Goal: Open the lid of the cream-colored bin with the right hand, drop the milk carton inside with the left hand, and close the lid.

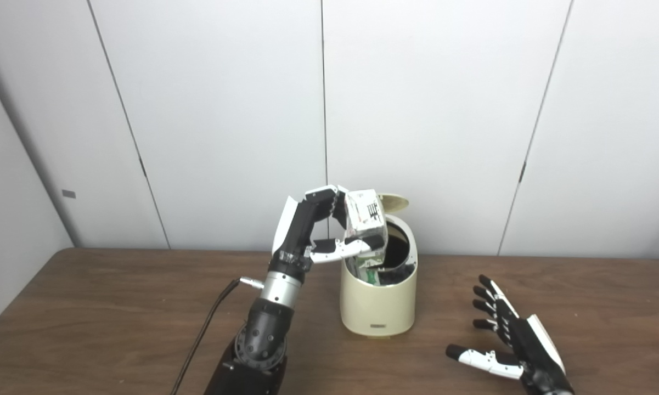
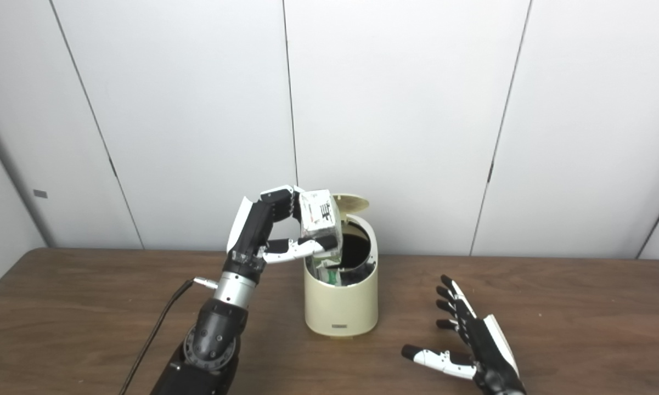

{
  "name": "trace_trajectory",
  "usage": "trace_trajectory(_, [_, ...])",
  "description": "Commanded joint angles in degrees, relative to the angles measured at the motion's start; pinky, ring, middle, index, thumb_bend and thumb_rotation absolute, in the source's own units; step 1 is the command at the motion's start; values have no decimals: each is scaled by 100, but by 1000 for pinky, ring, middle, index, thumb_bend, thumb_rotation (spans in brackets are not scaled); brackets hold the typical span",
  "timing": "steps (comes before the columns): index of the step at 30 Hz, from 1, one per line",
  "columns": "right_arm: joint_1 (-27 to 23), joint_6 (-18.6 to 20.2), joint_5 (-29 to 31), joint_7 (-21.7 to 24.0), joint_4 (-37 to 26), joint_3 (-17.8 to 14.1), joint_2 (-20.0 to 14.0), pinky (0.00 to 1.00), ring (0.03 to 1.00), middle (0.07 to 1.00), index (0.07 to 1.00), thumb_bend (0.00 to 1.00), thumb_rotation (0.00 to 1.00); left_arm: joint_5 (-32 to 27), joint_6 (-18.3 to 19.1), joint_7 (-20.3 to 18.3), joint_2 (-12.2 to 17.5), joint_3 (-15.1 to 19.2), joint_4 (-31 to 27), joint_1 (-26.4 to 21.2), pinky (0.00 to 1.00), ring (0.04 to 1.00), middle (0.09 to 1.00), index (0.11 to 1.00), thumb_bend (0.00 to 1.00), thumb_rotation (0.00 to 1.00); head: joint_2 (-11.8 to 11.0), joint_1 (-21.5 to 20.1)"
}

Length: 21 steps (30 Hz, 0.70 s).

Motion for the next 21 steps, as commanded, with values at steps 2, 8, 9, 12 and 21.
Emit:
trace_trajectory(2, [-185, -288, 16, -99, -95, -28, -18, 758, 885, 927, 957, 822, 336, 42, -284, 277, 9, -79, 2, -478, 406, 436, 471, 493, 523, 0, 11, -5])
trace_trajectory(8, [-175, -197, 18, -101, -189, -13, 4, 734, 882, 929, 959, 816, 327, 119, -286, 699, -19, -262, 278, -608, 419, 441, 467, 495, 523, 0, 28, -40])
trace_trajectory(9, [-175, -199, 11, -105, -199, -9, 4, 746, 883, 928, 959, 817, 332, 133, -286, 765, -24, -293, 318, -624, 420, 442, 469, 493, 523, 0, 31, -47])
trace_trajectory(12, [-172, -230, -26, -121, -205, -3, -8, 760, 882, 926, 958, 815, 337, 161, -285, 936, -56, -358, 455, -662, 404, 434, 469, 493, 523, 0, 38, -71])
trace_trajectory(21, [-151, -231, -22, -136, -219, -29, 4, 771, 881, 923, 957, 800, 325, 355, -287, 1561, -41, -654, 770, -771, 287, 363, 450, 497, 523, 0, 79, -66])
